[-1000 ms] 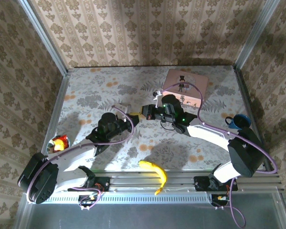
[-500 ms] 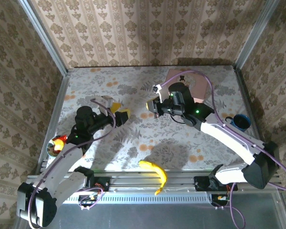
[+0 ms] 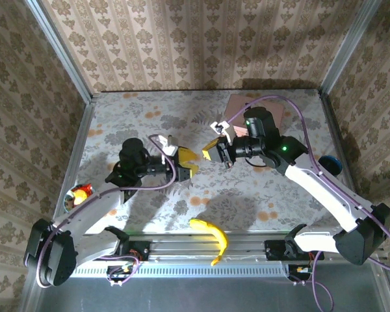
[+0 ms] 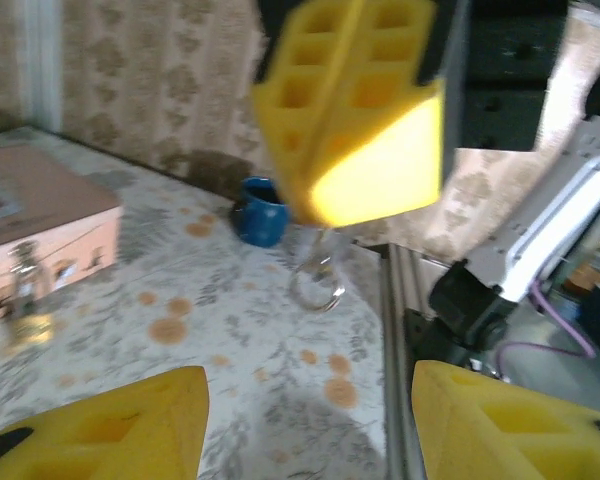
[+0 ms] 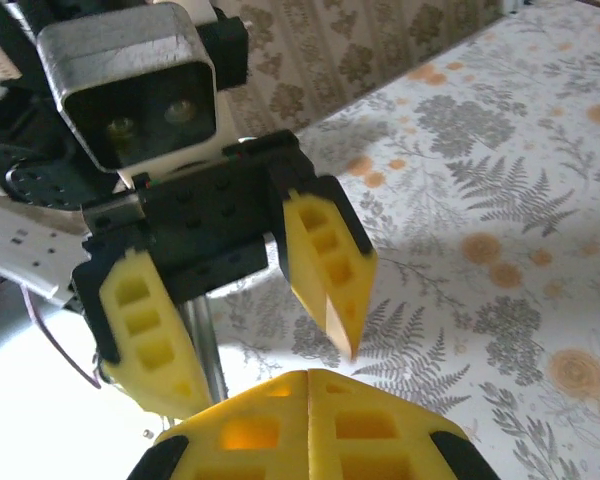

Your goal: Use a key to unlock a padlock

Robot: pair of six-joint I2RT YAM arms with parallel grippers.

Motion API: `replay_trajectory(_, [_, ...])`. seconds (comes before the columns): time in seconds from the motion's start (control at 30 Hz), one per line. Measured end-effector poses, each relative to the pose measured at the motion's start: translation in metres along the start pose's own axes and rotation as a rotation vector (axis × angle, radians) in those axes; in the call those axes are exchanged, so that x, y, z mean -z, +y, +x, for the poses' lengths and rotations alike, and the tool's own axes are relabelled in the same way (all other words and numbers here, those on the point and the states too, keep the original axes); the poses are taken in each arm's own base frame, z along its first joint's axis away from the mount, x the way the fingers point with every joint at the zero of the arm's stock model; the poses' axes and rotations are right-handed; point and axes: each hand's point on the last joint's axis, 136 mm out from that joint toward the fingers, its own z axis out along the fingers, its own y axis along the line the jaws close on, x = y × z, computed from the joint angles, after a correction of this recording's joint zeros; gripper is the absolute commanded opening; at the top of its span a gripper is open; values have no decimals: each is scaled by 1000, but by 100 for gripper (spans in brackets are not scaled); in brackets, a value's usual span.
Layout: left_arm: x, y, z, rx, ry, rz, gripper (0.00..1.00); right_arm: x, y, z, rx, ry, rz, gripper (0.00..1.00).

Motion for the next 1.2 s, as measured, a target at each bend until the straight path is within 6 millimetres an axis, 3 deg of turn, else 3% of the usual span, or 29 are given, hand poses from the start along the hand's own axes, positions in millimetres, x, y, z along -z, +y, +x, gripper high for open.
replay_trajectory(0.13, [-11, -12, -3, -32, 5, 63, 51, 0, 10, -2, 13, 12, -58, 0])
replay_trajectory(0.4, [-15, -8, -1, -36, 8, 65, 40, -5, 13, 2, 12, 42, -105, 0])
replay_trajectory(0.7, [-14, -11, -12, -80, -30, 77, 36, -7, 12, 4, 5, 49, -109, 0])
replay_trajectory(0.93, [-17, -9, -14, -68, -44, 81, 14, -8, 12, 4, 2, 51, -115, 0])
replay_trajectory(1.13, [-16, -6, -15, -58, -46, 79, 0, -8, 10, 3, -1, 47, -112, 0])
replay_trajectory(1.2, [-16, -7, -14, -57, -44, 81, 0, -8, 10, 3, -1, 46, -112, 0])
